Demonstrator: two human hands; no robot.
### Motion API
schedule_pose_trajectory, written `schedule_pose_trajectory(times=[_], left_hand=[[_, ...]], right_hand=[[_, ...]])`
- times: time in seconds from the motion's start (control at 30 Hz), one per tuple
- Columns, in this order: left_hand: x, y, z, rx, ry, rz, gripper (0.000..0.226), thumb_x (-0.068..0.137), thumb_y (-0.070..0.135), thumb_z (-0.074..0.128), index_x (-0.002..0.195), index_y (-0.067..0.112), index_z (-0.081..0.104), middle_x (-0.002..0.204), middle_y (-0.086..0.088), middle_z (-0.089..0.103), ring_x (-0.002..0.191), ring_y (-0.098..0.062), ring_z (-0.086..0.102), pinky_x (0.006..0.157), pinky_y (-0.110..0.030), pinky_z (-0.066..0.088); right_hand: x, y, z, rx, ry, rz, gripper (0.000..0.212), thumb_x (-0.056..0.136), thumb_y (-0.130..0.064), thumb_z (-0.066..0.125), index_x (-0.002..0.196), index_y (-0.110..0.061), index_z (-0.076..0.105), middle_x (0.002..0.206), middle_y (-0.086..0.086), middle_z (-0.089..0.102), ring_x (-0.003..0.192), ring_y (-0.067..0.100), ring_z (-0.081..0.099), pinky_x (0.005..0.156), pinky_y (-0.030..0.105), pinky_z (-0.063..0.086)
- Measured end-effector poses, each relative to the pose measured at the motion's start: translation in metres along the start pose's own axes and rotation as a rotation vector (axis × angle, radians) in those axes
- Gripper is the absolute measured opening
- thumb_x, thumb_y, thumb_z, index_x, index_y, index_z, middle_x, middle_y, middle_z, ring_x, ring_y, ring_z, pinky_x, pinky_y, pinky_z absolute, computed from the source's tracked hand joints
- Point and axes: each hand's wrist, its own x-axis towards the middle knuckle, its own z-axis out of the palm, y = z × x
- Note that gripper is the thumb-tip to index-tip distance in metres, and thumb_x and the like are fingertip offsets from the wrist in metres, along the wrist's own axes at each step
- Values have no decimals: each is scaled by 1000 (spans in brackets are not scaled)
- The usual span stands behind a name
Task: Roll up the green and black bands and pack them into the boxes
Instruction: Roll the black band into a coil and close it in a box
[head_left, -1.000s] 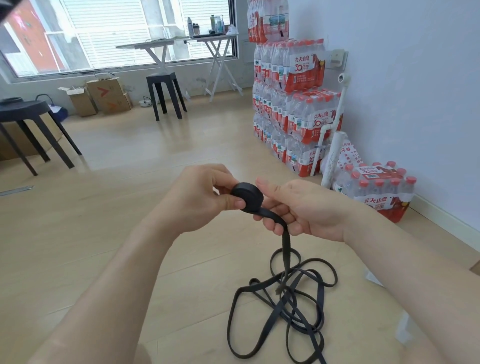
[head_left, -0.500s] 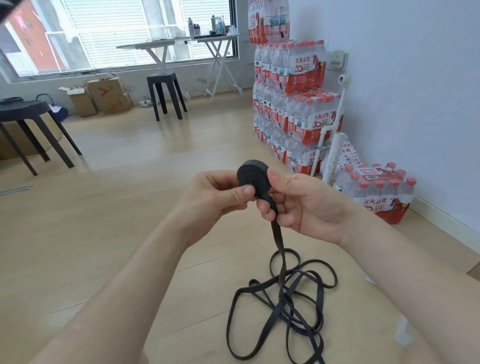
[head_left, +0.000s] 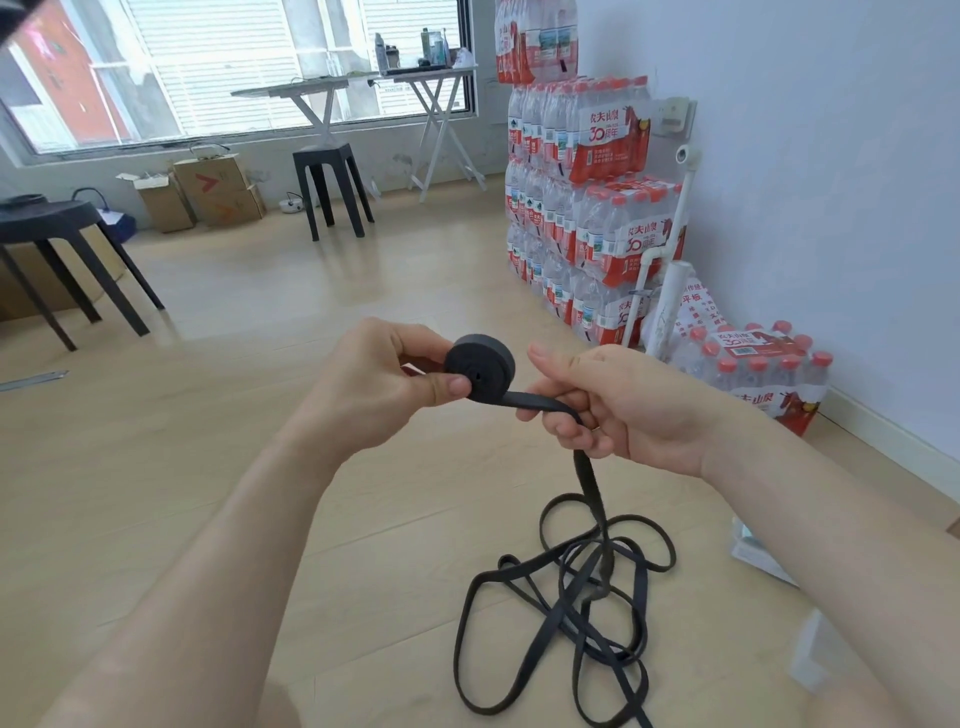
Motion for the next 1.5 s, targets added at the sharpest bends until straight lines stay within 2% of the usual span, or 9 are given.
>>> schedule_pose_trajectory(times=[0.17, 0.43, 0.63, 0.73, 0.87, 0.97, 1.13, 1.4, 1.5], left_hand=[[-1, 5, 1, 159, 2, 44, 30, 74, 0, 76, 73, 29, 69, 79, 2, 69, 76, -10, 63, 70, -20, 49], [1, 6, 9, 353, -15, 122, 18, 74, 3, 76, 84, 18, 76, 78, 2, 65, 77, -18, 59, 72, -34, 50], [-6, 8, 16, -163, -37, -36, 20, 81, -4, 67, 93, 11, 71, 85, -7, 75, 77, -13, 68, 71, -22, 55], [-4, 11, 18, -200, 41, -50, 24, 81, -8, 65, 88, 15, 70, 70, 2, 73, 62, -8, 66, 62, -18, 52], [-4, 15, 16, 19, 31, 14, 33, 77, -9, 68, 84, 23, 73, 74, 9, 74, 72, -7, 70, 70, -19, 55], [-4, 15, 20, 222, -31, 83, 28, 77, -4, 69, 86, 21, 76, 78, -1, 75, 82, -21, 69, 80, -37, 55], [-4, 18, 22, 400, -55, 141, 25, 78, -1, 69, 84, 23, 74, 72, -1, 72, 74, -21, 63, 73, -36, 52], [-4, 4, 21, -468, -93, -63, 28, 71, 15, 73, 98, 8, 73, 96, -13, 73, 87, -21, 64, 79, -28, 50], [-3, 3, 23, -507, -64, -75, 32, 66, 23, 78, 94, 8, 75, 92, -14, 72, 83, -22, 62, 76, -29, 51]], right_hand=[[2, -1, 5, 6, 29, 20, 61, 84, -59, 54, 98, -2, 70, 55, -4, 40, 49, 7, 33, 41, 16, 20], [8, 5, 11, -25, 100, 47, 60, 83, -56, 59, 98, 1, 69, 52, -7, 35, 47, 6, 28, 40, 15, 17], [7, 5, 8, 113, 60, 41, 57, 83, -55, 58, 96, -1, 68, 54, -5, 37, 48, 6, 30, 38, 14, 18], [6, 3, 7, 86, 60, 3, 55, 85, -54, 57, 100, -1, 67, 56, -4, 44, 49, 7, 34, 38, 14, 24], [5, 1, 4, 40, 66, 11, 65, 81, -57, 60, 111, 1, 62, 61, -2, 51, 48, 6, 38, 38, 14, 28], [5, 3, 5, -43, 44, 72, 73, 80, -65, 56, 109, 2, 64, 64, -2, 53, 49, 6, 40, 37, 13, 29], [7, 7, 7, -38, 9, 79, 60, 83, -58, 57, 97, -1, 67, 63, -2, 52, 49, 6, 41, 36, 12, 29], [9, 9, 6, 418, -140, -120, 51, 81, -45, 64, 114, -6, 61, 68, 0, 52, 58, 8, 43, 41, 12, 33], [9, 9, 8, 459, -187, -146, 45, 83, -42, 58, 115, -9, 61, 71, 2, 54, 59, 9, 45, 43, 12, 33]])
